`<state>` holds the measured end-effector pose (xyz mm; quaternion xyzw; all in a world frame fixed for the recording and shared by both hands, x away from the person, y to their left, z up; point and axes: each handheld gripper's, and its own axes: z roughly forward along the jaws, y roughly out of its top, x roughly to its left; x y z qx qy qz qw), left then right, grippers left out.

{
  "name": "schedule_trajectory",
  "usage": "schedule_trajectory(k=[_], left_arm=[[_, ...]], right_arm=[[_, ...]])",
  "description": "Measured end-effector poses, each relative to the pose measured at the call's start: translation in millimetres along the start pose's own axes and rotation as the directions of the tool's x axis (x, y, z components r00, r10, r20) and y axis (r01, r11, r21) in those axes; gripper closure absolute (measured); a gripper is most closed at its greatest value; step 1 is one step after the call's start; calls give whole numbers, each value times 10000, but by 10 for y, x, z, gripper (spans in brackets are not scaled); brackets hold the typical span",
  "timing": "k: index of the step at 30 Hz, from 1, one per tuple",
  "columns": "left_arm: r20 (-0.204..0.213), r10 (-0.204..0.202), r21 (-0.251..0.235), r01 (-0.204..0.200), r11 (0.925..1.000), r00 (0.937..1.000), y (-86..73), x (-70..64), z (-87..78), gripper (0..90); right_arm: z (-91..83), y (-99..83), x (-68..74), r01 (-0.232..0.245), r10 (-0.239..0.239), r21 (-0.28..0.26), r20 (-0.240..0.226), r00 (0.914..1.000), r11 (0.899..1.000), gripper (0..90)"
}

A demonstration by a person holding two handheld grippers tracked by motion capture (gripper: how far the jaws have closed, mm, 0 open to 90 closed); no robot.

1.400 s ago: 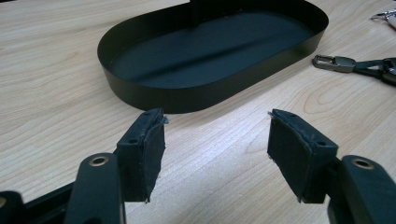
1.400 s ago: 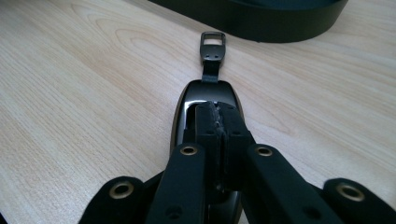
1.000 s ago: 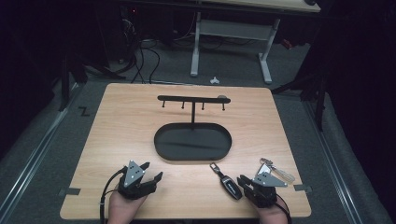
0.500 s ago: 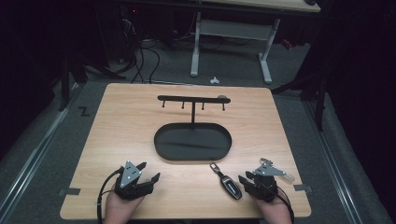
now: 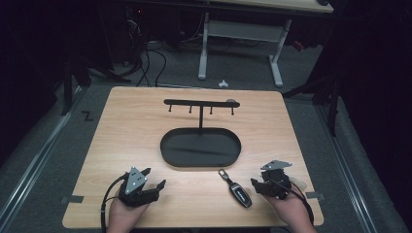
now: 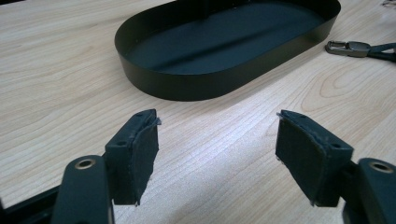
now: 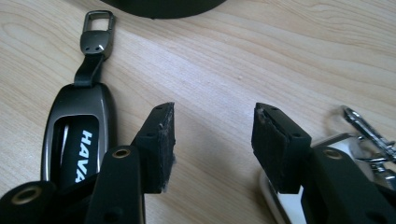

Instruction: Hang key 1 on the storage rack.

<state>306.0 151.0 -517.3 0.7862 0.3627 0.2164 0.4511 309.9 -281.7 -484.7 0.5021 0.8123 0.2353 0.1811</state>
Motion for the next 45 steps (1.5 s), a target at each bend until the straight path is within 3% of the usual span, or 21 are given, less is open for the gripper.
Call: schedule_trajectory(k=[7,11,20,27,28,29,34,35,36,37,40,42,45], left_arm=[[36,-28,108,28,9999,10000,-20,-12,18,263],[18,52,-47,-52,10000,10000,-19,-24,8,260],[313,164,65,-167,9998,9994,-22,-49,28,254],[328,127,15,-128,9999,9994,-18,-47,18,256],[328,127,15,-128,9999,9994,-18,-47,18,256],[341,140,27,-141,9999,9993,-18,-48,19,256],[369,172,53,-174,9998,9992,-21,-52,26,256],[374,196,72,-199,9998,9991,-21,-54,28,256],[374,196,72,-199,9998,9991,-21,-54,28,256],[389,196,60,-199,9998,9990,-22,-55,29,256],[391,199,62,-201,9998,9990,-23,-55,32,256],[403,201,88,-205,9998,9990,-22,-53,32,256],[426,207,97,-211,9997,9989,-20,-52,32,257]], right_arm=[[-1,74,-8,259,-255,619,-81,9996,9977,457],[24,104,9,701,-721,1339,98,9974,9885,422],[37,183,8,1015,-1031,2138,-39,9947,9716,403],[69,260,-7,1124,-1068,3060,-350,9937,9454,397],[69,260,-7,1124,-1068,3060,-350,9937,9454,397],[77,277,-4,1260,-1210,3230,-357,9920,9380,398],[88,315,12,1414,-1324,3553,-497,9900,9240,398],[95,338,23,1494,-1390,3734,-547,9888,9156,397],[95,338,23,1494,-1390,3734,-547,9888,9156,397],[104,364,36,1613,-1508,3963,-577,9869,9038,388],[116,410,63,1802,-1628,4273,-771,9836,8860,377],[116,426,72,1840,-1622,4339,-871,9829,8820,375],[105,500,109,1951,-1600,4616,-1144,9805,8654,373]])
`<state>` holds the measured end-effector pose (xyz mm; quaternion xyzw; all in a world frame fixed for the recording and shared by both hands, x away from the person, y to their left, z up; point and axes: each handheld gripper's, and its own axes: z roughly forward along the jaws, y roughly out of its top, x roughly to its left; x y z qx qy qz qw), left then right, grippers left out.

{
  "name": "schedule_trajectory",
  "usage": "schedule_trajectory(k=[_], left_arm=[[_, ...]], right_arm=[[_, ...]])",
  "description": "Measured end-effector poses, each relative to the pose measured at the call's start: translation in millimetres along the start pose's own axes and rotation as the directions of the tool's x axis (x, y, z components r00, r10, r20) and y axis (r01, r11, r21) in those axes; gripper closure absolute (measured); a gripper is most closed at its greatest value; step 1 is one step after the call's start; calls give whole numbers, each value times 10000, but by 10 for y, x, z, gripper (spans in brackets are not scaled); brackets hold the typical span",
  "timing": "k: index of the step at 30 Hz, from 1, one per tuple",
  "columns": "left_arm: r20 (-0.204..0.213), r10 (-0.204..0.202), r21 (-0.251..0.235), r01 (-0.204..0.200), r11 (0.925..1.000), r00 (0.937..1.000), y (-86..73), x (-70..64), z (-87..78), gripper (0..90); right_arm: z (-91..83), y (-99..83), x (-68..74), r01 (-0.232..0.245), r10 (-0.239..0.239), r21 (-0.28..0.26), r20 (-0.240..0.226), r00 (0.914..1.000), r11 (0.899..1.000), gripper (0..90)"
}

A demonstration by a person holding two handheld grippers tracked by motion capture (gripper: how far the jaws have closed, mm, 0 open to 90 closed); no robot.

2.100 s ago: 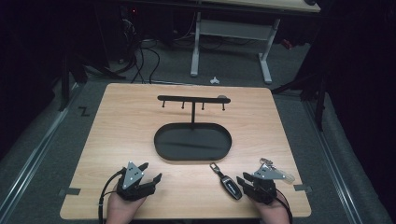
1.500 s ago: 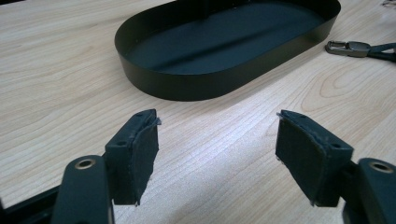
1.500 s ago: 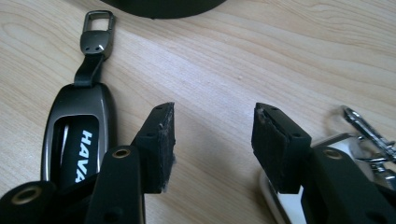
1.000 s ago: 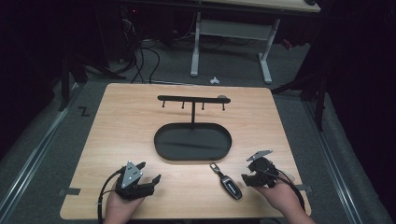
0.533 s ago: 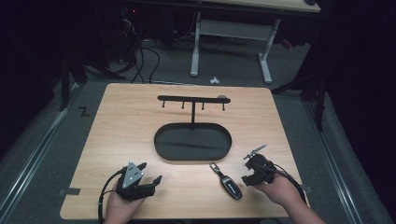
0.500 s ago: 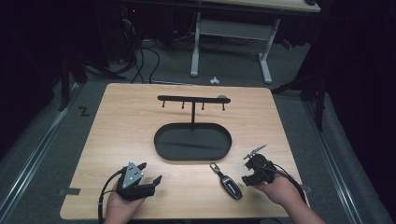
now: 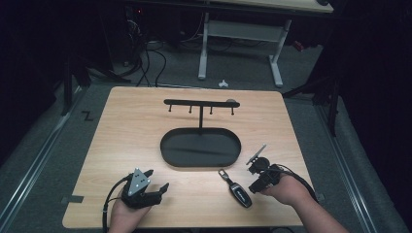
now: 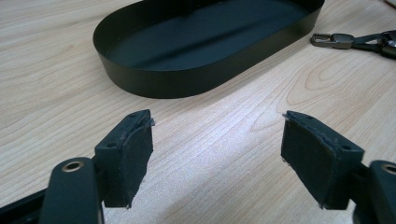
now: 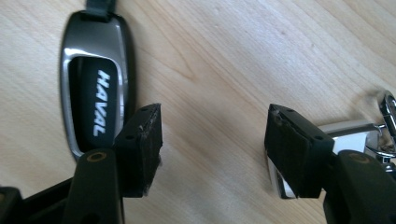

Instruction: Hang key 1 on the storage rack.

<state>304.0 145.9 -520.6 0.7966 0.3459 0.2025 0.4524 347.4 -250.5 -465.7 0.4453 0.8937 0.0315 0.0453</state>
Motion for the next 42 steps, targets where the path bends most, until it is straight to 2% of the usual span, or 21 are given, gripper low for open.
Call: schedule_trajectory(k=[3,13,15,19,20,25,26,29,32,34,36,39,40,42], left_arm=[[13,-7,1,7,10000,10000,0,-1,1,257],[41,34,22,-34,10000,10000,-1,1,8,257],[61,12,41,-13,10000,10000,0,5,7,257],[70,16,38,-17,10000,10000,0,5,6,257],[89,12,40,-12,10000,10000,1,6,3,256],[100,-5,41,5,10000,9999,0,8,2,257],[102,-1,45,0,10000,9999,-1,9,3,257],[97,-3,36,3,10000,10000,-1,9,3,257],[107,1,41,-2,10000,9999,-1,9,2,257],[110,5,43,-5,10000,9999,-1,10,3,256],[110,6,40,-6,10000,9999,-1,9,4,257],[120,17,43,-18,10000,9999,0,8,3,256],[105,41,40,-42,10000,9999,-1,7,6,257],[116,48,67,-49,10000,9999,0,7,6,257]], right_arm=[[-33,48,23,95,-94,247,-63,9999,9996,371],[-101,204,116,276,-267,239,-343,9991,9993,361],[-87,275,150,573,-565,219,-353,9978,9981,358],[-51,348,214,519,-508,259,-442,9977,9983,352],[-37,369,219,664,-653,192,-494,9966,9976,351],[-6,445,284,539,-524,249,-592,9969,9982,360],[9,486,306,690,-678,182,-578,9960,9975,354],[23,519,332,612,-606,89,-587,9964,9981,346],[50,566,362,761,-754,77,-656,9950,9971,336],[78,596,366,1217,-1215,-8,-574,9909,9926,332],[94,614,392,1055,-1050,55,-580,9928,9944,326],[121,638,397,1078,-1076,8,-570,9926,9942,339],[130,656,401,978,-972,74,-611,9934,9952,398],[150,669,401,882,-876,58,-652,9940,9961,424]])
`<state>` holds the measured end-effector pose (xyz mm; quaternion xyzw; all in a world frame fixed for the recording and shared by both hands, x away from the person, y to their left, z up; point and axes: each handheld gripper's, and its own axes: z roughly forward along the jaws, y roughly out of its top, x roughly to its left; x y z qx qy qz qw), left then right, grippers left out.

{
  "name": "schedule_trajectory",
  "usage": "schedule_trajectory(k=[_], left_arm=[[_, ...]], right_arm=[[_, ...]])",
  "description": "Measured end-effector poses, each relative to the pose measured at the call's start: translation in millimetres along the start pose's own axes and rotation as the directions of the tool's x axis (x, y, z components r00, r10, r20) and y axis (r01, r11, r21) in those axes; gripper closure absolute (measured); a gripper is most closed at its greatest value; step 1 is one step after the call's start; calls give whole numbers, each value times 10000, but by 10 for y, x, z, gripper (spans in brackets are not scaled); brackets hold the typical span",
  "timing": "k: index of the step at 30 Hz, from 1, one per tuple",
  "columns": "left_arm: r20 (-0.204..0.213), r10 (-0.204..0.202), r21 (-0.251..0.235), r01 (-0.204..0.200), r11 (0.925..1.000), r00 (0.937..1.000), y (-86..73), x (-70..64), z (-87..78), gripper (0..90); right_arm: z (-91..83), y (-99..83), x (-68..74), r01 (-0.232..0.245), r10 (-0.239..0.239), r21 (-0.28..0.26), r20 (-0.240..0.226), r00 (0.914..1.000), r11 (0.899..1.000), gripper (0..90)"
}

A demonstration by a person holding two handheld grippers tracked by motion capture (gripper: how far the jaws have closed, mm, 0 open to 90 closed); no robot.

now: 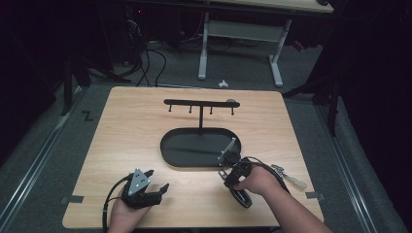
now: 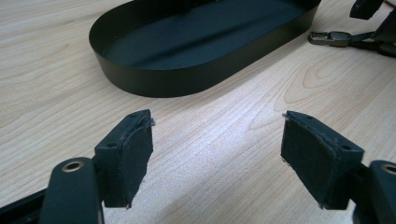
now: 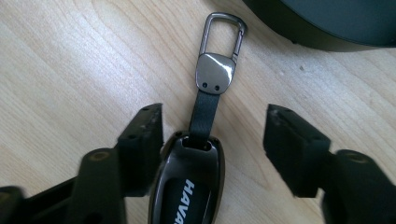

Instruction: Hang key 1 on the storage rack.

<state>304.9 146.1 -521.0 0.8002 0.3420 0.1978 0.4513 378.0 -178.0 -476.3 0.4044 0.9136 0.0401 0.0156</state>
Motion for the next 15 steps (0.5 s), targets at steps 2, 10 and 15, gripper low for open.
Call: schedule_trajectory(k=[2,10,15], left_arm=[[5,11,3,-11,10000,10000,1,-1,1,257],[0,22,6,-22,10000,10000,0,1,-1,256],[0,45,8,-45,10000,10000,-1,1,2,257]], right_arm=[[17,12,-10,54,-54,44,66,10000,10000,454],[65,55,-26,-629,639,293,-317,9975,9976,551],[94,55,-33,-758,775,422,-399,9962,9962,593]])
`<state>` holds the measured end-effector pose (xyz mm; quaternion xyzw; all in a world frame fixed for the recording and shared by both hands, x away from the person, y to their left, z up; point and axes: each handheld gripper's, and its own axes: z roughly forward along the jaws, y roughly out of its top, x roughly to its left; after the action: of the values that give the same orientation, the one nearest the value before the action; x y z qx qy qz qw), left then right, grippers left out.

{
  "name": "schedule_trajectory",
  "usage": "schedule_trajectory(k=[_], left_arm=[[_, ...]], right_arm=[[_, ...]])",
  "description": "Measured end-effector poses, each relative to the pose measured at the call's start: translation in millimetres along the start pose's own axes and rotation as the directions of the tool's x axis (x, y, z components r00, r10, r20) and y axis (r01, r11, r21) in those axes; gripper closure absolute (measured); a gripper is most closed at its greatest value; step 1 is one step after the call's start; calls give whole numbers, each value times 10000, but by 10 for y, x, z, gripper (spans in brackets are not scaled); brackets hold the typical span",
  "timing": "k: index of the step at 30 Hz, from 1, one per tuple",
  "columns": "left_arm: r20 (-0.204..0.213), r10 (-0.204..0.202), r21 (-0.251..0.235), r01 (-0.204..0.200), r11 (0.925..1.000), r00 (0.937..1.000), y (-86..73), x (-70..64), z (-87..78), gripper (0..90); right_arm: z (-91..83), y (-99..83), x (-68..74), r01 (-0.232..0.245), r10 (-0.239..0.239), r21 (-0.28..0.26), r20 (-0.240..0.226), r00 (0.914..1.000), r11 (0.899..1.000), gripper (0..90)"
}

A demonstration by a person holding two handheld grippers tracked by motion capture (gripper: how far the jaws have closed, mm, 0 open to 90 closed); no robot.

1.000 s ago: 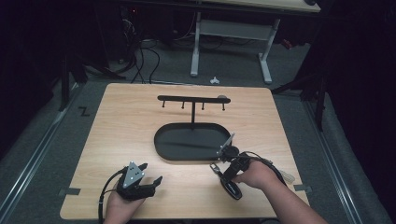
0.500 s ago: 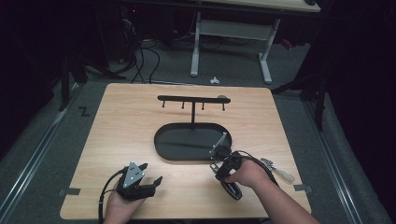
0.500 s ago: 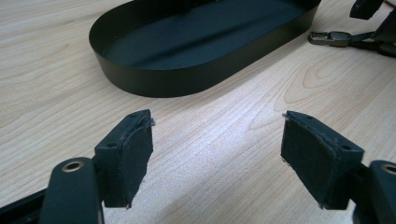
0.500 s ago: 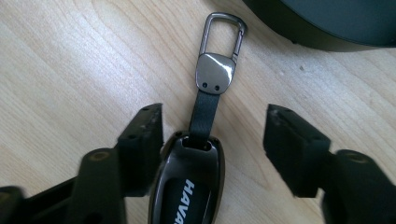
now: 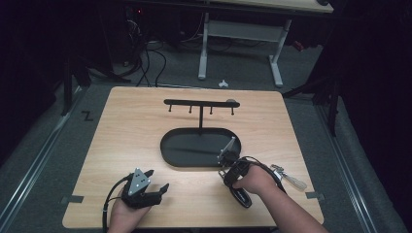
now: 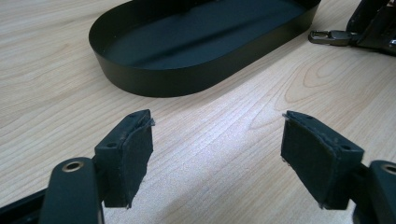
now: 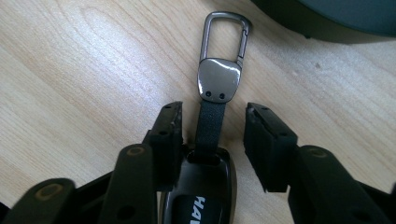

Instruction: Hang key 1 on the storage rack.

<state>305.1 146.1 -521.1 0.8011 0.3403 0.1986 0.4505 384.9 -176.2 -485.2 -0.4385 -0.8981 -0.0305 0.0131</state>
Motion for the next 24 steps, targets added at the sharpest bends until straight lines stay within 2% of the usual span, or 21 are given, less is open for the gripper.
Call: schedule_trajectory(k=[2,10,12,14,17,24], left_arm=[[-1,-2,-6,2,10000,10000,0,-2,-2,257],[2,-6,-15,6,10000,10000,-1,-3,-5,257],[-1,-9,-22,9,10000,10000,-2,-3,-3,257],[-12,9,-38,-9,10000,10000,-3,-3,1,258],[-12,22,-48,-22,10000,10000,-2,-6,2,258],[44,-4,-32,4,10000,10000,-3,-8,6,257]], right_arm=[[0,10,9,-290,290,9,-133,9995,9996,606],[25,24,12,-407,407,170,10,9992,9990,673],[34,30,21,-230,227,192,157,9996,9996,707],[35,33,29,-248,245,187,167,9996,9995,719],[34,37,63,24,-38,267,532,9986,9996,763],[39,62,115,278,-311,451,734,9968,9986,797]])
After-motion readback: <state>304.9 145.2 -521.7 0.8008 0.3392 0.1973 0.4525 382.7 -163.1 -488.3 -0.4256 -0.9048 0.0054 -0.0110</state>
